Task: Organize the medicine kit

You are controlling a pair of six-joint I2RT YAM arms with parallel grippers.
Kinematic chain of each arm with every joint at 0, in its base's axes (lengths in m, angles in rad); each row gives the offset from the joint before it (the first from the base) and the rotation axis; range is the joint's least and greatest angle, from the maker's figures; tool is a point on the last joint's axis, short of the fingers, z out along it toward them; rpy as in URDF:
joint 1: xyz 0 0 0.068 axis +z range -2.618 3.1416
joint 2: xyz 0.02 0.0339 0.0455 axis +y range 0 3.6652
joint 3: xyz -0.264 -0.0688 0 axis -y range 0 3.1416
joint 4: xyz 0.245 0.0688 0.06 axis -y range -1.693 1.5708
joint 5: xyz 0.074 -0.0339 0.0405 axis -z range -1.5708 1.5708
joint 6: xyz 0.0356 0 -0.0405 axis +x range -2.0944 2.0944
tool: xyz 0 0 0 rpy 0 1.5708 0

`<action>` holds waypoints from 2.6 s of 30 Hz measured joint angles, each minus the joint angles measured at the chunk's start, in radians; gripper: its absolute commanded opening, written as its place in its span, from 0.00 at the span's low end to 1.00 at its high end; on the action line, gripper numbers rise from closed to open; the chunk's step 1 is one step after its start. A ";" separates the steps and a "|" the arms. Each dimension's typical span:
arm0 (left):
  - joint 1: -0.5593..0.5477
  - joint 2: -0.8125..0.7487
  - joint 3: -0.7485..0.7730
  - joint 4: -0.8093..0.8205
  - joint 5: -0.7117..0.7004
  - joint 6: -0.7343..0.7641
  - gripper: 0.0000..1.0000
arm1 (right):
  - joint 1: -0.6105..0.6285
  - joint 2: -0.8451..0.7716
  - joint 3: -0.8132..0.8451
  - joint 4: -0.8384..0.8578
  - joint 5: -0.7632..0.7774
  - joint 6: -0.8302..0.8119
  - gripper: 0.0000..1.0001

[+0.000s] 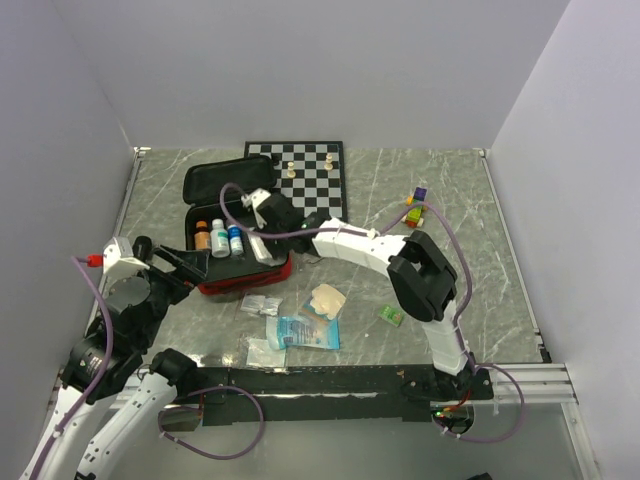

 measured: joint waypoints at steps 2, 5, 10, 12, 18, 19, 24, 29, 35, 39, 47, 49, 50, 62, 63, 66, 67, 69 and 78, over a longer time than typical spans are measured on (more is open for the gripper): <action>0.000 0.000 -0.002 0.000 0.000 0.000 0.96 | -0.020 0.006 0.047 -0.023 -0.004 0.019 0.00; 0.000 0.000 -0.004 0.000 0.000 0.000 0.96 | -0.047 0.029 0.126 -0.041 -0.014 0.043 0.00; 0.000 0.000 -0.008 0.000 0.000 0.000 0.96 | -0.073 0.102 0.250 -0.082 -0.025 0.064 0.00; 0.000 0.000 -0.010 0.000 0.000 0.000 0.96 | -0.076 0.134 0.279 -0.109 -0.025 0.070 0.03; 0.000 0.000 -0.016 0.003 0.000 0.000 0.96 | -0.072 0.184 0.304 -0.156 -0.026 0.112 0.45; 0.000 0.001 -0.017 0.003 0.000 0.000 0.96 | -0.069 0.183 0.304 -0.157 -0.024 0.121 0.47; 0.000 0.006 -0.018 0.006 0.000 0.001 0.96 | -0.064 0.162 0.285 -0.144 -0.018 0.145 0.38; 0.000 0.010 -0.026 0.023 0.000 0.000 0.96 | -0.063 0.129 0.222 -0.148 -0.032 0.136 0.10; 0.000 0.017 -0.041 0.040 0.004 0.000 0.96 | -0.051 0.127 0.177 -0.147 -0.098 0.137 0.15; 0.000 0.027 -0.045 0.044 0.009 0.000 0.96 | -0.040 0.129 0.177 -0.158 -0.117 0.137 0.20; 0.000 0.029 -0.045 0.045 0.009 0.000 0.96 | -0.043 0.221 0.328 -0.220 -0.111 0.142 0.23; 0.000 0.029 -0.045 0.044 0.009 0.000 0.96 | -0.048 0.246 0.357 -0.225 -0.109 0.151 0.23; 0.000 0.029 -0.045 0.044 0.009 0.000 0.96 | -0.051 0.253 0.362 -0.229 -0.109 0.157 0.23; 0.000 0.041 -0.046 0.045 0.009 0.000 0.96 | -0.113 0.288 0.451 -0.262 -0.114 0.228 0.26; 0.000 0.041 -0.046 0.045 0.009 0.000 0.96 | -0.117 0.293 0.471 -0.269 -0.114 0.228 0.28; 0.000 0.042 -0.047 0.045 0.009 0.000 0.96 | -0.130 0.299 0.505 -0.275 -0.117 0.227 0.39; 0.000 0.042 -0.047 0.045 0.009 0.000 0.96 | -0.134 0.295 0.504 -0.271 -0.122 0.226 0.45; 0.000 0.042 -0.047 0.045 0.008 0.000 0.96 | -0.136 0.282 0.478 -0.241 -0.140 0.229 0.54; 0.000 0.042 -0.049 0.051 0.012 0.000 0.96 | -0.130 0.027 0.192 -0.169 -0.143 0.220 0.76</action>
